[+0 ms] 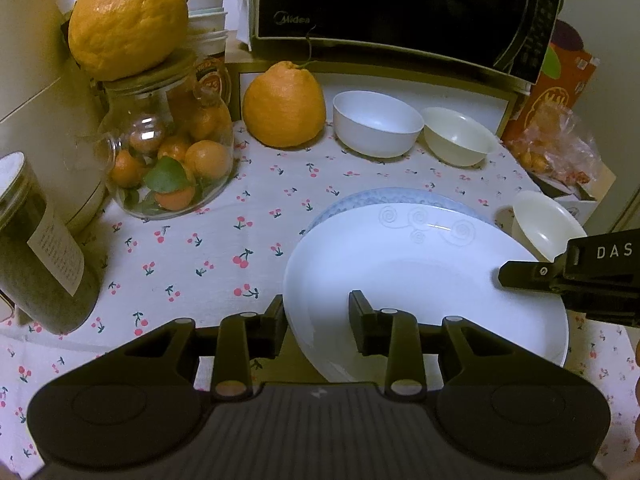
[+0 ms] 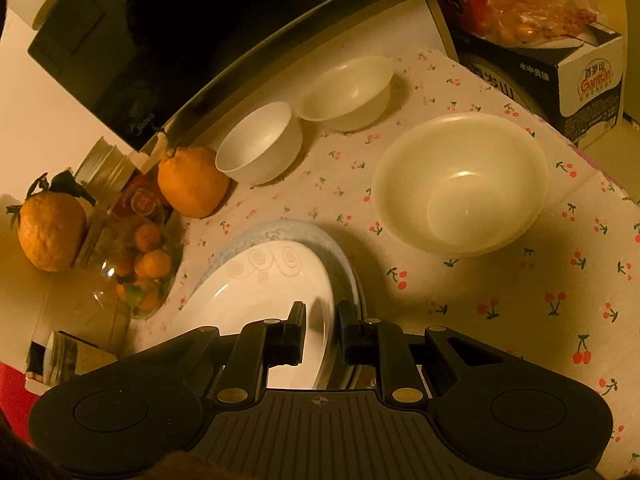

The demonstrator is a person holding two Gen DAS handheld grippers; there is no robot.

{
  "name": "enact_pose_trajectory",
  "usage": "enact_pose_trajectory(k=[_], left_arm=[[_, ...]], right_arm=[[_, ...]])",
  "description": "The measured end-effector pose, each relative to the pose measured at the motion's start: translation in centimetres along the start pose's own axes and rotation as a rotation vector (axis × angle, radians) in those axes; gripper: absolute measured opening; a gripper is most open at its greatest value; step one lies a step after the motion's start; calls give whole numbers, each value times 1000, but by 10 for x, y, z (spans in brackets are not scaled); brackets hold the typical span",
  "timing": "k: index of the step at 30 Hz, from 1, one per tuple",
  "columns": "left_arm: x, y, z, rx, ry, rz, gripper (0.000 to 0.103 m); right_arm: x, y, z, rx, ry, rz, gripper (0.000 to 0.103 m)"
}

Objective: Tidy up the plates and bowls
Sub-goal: 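Lower the white swirl plate onto the blue plate stack with both grippers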

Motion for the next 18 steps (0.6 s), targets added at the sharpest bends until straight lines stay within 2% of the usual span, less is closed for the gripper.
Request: enact_pose_trajectory(k=[18], left_arm=[[-4, 2, -10, 154, -66, -70, 33]], right_arm=[[-5, 1, 9, -142, 19, -30, 17]])
Point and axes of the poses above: each gripper's, at about its wrist camera, not at the fingertips, and x roughly the way its jaws point, z to its left, y to its underside, the point moved 9 cm from there along x, roughly the way its jaws point, and after that the axes turned 13 degrees about -z, right-handed, at the moved point
